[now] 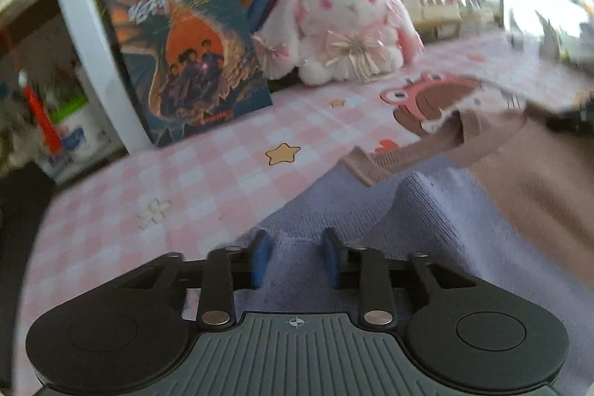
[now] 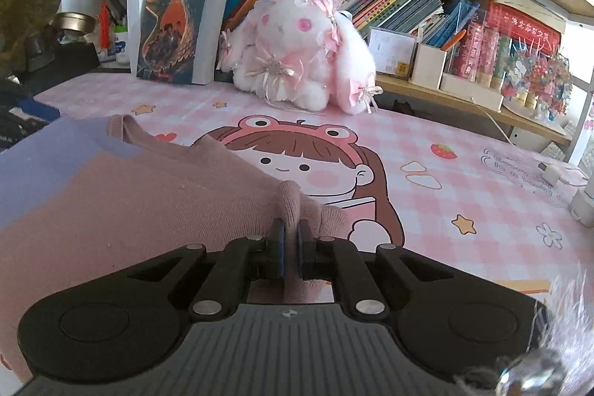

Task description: Fold clothes

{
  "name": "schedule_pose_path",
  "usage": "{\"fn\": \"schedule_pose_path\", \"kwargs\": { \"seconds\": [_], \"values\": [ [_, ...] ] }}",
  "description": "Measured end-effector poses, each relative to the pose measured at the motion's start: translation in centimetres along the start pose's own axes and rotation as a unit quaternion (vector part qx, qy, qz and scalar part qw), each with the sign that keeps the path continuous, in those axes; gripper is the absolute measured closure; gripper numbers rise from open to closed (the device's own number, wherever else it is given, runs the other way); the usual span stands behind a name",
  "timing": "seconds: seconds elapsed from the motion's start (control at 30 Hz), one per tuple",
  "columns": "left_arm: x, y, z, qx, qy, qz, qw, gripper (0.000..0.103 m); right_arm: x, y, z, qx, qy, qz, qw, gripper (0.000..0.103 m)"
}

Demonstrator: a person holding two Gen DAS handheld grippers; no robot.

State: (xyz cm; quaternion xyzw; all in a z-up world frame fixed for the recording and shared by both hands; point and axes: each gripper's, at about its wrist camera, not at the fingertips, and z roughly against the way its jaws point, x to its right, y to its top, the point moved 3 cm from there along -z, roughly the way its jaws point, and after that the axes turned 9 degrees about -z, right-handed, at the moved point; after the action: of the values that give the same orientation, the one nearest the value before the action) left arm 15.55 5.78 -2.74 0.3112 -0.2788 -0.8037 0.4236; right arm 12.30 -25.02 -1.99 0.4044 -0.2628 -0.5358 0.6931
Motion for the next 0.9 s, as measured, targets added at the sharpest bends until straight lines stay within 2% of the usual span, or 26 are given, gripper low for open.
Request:
{"fn": "schedule_pose_path", "kwargs": {
  "seconds": [0.03,0.1,0.17,0.23,0.3,0.33,0.4,0.47,0.67,0.7,0.77,0.83,0.9],
  "values": [
    [-0.4,-0.1,-0.1,0.002,-0.006,0.019,0.9998,0.095,0.0,0.0,0.0,0.000,0.000,0.000,1.000,0.096],
    [-1.5,-0.3,0.2,0.012,-0.009,0.059,0.9981,0.097,0.1,0.0,0.0,0.000,0.002,-0.002,1.000,0.096],
    [-2.7,-0.4,1.5,0.049,0.010,0.098,0.9939,0.097,0.2,0.0,0.0,-0.001,0.004,-0.006,1.000,0.096],
    [-4.8,-0.8,3.2,0.095,0.027,0.164,0.9815,0.097,0.3,0.0,0.0,-0.001,0.006,-0.009,1.000,0.096],
    [-6.6,-1.6,3.5,0.102,0.008,0.224,0.9692,0.097,0.2,0.0,0.0,-0.003,0.005,-0.009,1.000,0.096],
    [-6.8,-1.9,3.1,0.089,0.003,0.226,0.9701,0.097,0.2,0.0,-0.1,-0.003,0.004,-0.007,1.000,0.096],
    [-6.0,-2.1,2.1,0.064,0.009,0.190,0.9796,0.096,0.1,0.0,-0.1,-0.004,0.002,-0.003,1.000,0.096],
    [-5.4,-2.3,1.5,0.055,0.006,0.181,0.9818,0.093,0.1,0.1,-0.1,-0.005,0.002,-0.002,1.000,0.096],
    [-6.2,-4.0,3.3,0.083,-0.020,0.237,0.9676,0.084,0.0,0.0,-0.1,-0.005,0.000,0.001,1.000,0.096],
    [-5.9,-4.4,4.0,0.086,-0.017,0.230,0.9693,0.082,-0.1,0.0,-0.1,-0.005,-0.001,0.003,1.000,0.096],
    [-5.2,-5.1,5.3,0.084,-0.009,0.207,0.9747,0.067,-0.1,0.0,-0.1,-0.004,-0.003,0.006,1.000,0.096],
    [-4.6,-5.8,5.8,0.069,-0.004,0.184,0.9805,0.060,-0.3,0.0,-0.2,-0.004,-0.008,0.012,1.000,0.096],
    [-4.0,-6.5,5.7,0.050,-0.010,0.172,0.9839,0.062,-0.5,-0.1,-0.2,-0.003,-0.013,0.018,1.000,0.096]
  ]
}}
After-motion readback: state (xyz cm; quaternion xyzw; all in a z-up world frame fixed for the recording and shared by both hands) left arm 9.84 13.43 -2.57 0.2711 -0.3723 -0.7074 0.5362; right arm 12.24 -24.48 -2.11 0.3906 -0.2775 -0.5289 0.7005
